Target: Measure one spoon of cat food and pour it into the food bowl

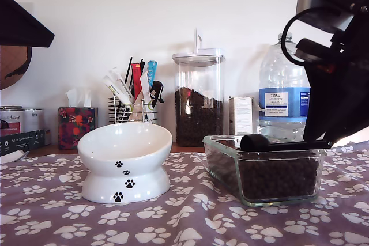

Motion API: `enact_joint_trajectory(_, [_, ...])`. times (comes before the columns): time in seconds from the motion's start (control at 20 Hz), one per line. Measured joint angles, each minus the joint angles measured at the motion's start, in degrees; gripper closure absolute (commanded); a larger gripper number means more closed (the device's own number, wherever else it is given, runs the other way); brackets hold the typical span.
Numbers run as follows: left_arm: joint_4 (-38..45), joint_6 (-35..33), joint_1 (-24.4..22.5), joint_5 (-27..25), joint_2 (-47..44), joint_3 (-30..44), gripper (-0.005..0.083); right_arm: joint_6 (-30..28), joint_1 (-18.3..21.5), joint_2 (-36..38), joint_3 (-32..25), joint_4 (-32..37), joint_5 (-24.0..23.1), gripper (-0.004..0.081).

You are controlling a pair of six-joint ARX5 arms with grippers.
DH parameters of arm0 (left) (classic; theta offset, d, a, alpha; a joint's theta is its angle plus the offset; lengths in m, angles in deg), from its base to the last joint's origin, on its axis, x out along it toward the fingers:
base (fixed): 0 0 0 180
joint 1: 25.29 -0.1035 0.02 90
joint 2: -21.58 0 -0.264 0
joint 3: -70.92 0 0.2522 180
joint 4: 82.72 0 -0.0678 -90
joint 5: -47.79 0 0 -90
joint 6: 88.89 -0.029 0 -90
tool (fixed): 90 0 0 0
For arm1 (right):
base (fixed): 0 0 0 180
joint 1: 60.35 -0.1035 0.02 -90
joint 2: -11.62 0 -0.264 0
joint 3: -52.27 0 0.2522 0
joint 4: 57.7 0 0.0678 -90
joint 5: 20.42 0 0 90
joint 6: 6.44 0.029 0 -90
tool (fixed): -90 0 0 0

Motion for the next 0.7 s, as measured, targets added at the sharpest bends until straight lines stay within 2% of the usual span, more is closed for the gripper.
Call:
enact_joint_trajectory(0.25, [0.0,0.0,0.0,0.0,0.0,0.0,0.0793,0.0,0.0,-3.2,0.0,0.3,0.0,0.0600])
enact_joint_trajectory(0.45, [0.0,0.0,0.0,0.0,0.0,0.0,0.0793,0.1,0.0,-3.2,0.0,1.1,0.0,0.0619])
enact_joint_trajectory(0.6, [0.0,0.0,0.0,0.0,0.0,0.0,0.0793,0.1,0.0,-3.2,0.0,1.1,0.0,0.0777])
enact_joint_trajectory(0.7, [0.0,0.0,0.0,0.0,0.0,0.0,0.0793,0.1,0.0,-3.2,0.0,1.1,0.0,0.0782])
